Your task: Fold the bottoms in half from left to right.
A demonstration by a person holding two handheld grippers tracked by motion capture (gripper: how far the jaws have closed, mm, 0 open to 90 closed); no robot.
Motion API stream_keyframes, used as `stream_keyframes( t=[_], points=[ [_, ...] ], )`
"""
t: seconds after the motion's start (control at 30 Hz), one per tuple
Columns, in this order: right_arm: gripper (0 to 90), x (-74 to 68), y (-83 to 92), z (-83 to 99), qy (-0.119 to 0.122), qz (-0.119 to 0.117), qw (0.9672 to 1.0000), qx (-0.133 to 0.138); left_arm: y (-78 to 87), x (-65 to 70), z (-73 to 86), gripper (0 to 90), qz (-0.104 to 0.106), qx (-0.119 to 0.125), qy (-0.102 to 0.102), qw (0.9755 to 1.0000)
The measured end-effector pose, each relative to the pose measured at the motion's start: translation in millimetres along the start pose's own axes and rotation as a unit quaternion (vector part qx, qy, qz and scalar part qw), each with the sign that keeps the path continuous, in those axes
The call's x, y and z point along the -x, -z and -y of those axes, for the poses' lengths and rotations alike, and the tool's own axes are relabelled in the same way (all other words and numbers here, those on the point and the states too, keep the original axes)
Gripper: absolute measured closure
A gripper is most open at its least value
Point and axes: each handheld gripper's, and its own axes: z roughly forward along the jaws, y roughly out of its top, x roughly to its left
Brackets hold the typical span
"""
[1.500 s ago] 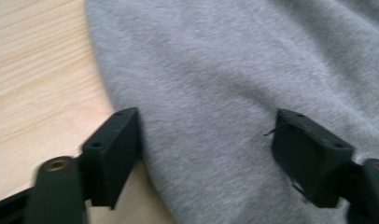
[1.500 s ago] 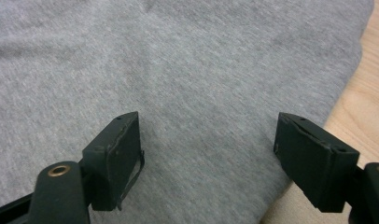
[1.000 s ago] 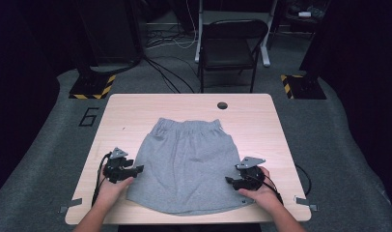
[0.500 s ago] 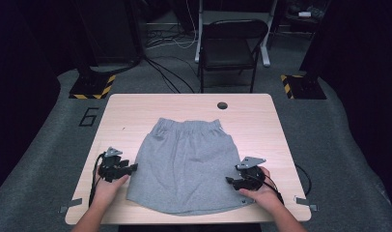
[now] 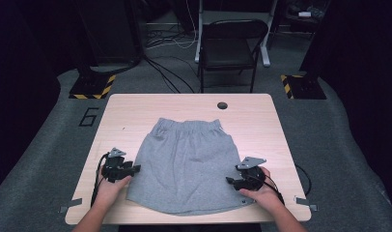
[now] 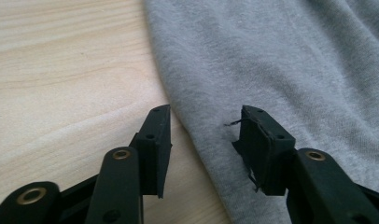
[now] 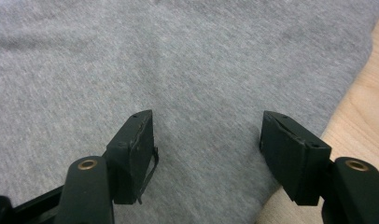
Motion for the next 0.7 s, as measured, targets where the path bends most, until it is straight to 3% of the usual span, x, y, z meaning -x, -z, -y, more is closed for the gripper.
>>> stream_keyframes(
  t=[0.33,0.7],
  points=[
    [35.0,0.3,0.1,0.2,0.000,-0.002,1.0000,0.000,-1.2,6.0,-0.6,65.2,-0.001,-0.007,-0.016,0.9998],
    [35.0,0.5,-0.1,0.5,0.000,-0.003,1.0000,0.002,-2.2,5.1,-0.5,75.8,-0.002,-0.003,-0.009,1.0000]
  ],
)
